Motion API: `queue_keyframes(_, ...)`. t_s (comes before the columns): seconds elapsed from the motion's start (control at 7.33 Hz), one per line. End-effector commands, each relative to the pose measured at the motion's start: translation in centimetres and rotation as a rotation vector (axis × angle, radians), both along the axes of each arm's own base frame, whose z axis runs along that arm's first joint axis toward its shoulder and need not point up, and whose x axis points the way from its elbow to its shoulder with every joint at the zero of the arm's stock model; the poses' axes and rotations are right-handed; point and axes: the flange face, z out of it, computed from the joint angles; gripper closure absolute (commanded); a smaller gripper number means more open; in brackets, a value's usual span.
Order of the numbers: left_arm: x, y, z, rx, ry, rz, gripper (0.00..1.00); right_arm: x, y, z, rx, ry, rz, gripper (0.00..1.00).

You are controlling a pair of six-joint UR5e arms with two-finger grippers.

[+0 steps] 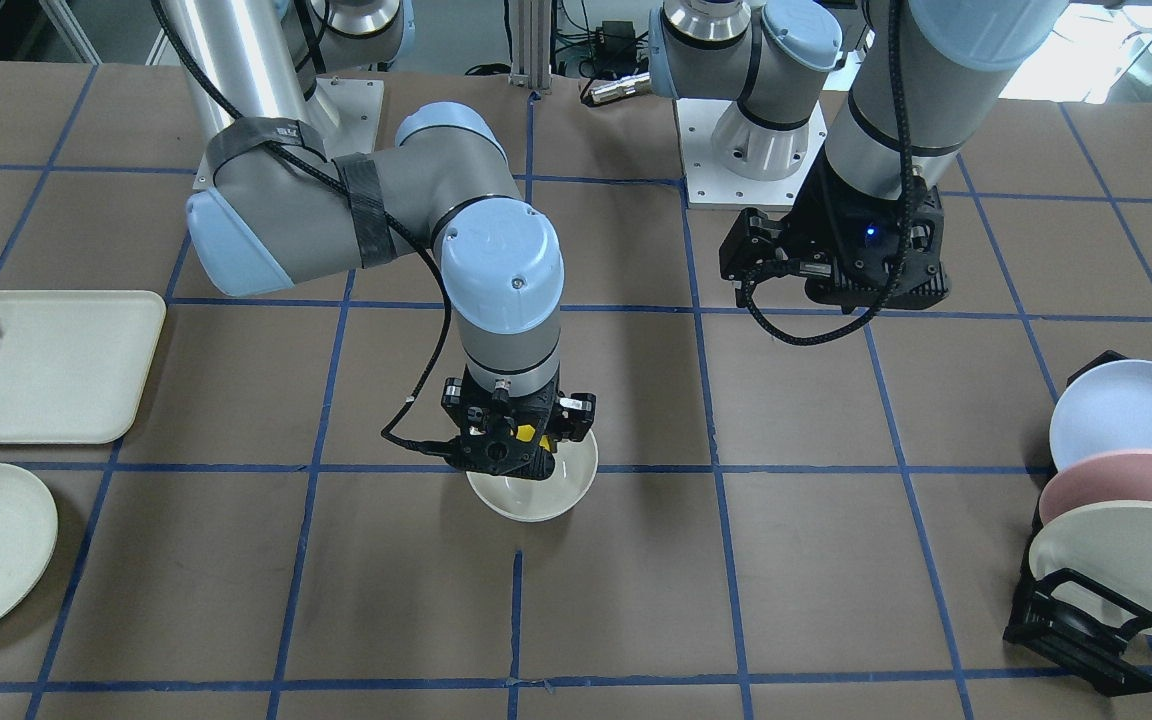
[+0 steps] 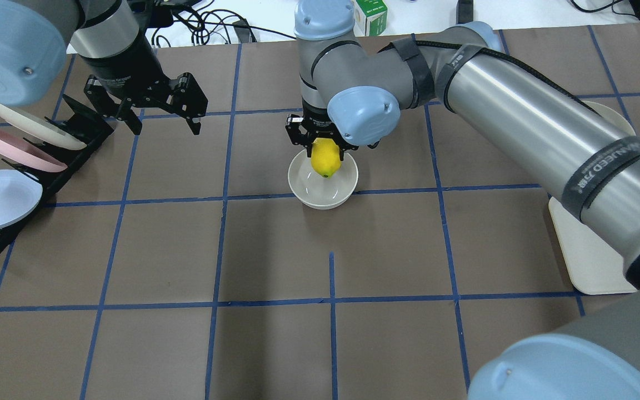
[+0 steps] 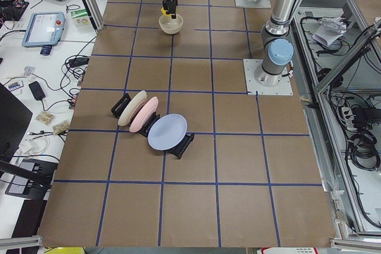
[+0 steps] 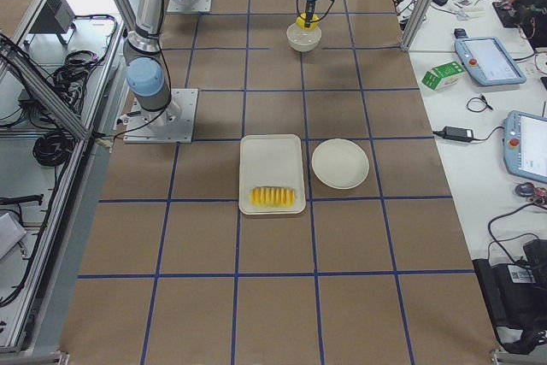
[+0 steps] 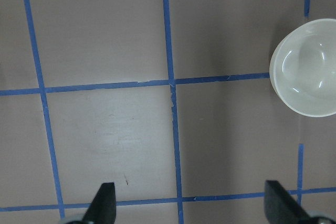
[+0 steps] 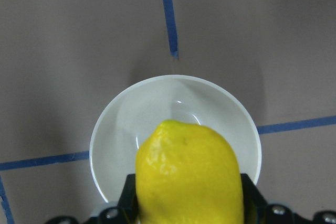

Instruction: Place bowl and put lemon in it

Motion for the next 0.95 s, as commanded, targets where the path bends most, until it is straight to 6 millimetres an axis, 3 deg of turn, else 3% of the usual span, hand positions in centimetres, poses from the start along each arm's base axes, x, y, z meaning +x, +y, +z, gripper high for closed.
queue_keyframes(0.0, 0.1, 0.1, -0.2, 0.004, -0.006, 0.002, 0.0, -0.1, 1.1, -3.2, 0.025, 0.007, 0.01, 1.0)
queue_keyframes(0.41, 0.1, 0.1, 0.0, 0.0, -0.005, 0.002, 0.0, 0.4, -0.4, -6.7, 0.0, 0.0, 0.016, 1.0)
queue_keyframes(0.55, 0.1, 0.1, 0.0, 0.0, -0.002, 0.002, 0.0, 0.4, -0.4, -6.9, -0.001, -0.002, 0.016, 1.0)
queue_keyframes(0.68, 0.1, 0.1, 0.0, 0.0, -0.002, 0.002, 0.0, 0.4, -0.3, -7.2, 0.004, 0.0, 0.012, 0.74)
queue_keyframes(0.82, 0.2, 0.1, 0.0, 0.0, -0.005, 0.004, 0.0, 0.4, -0.3, -7.6, 0.009, 0.002, 0.013, 0.61)
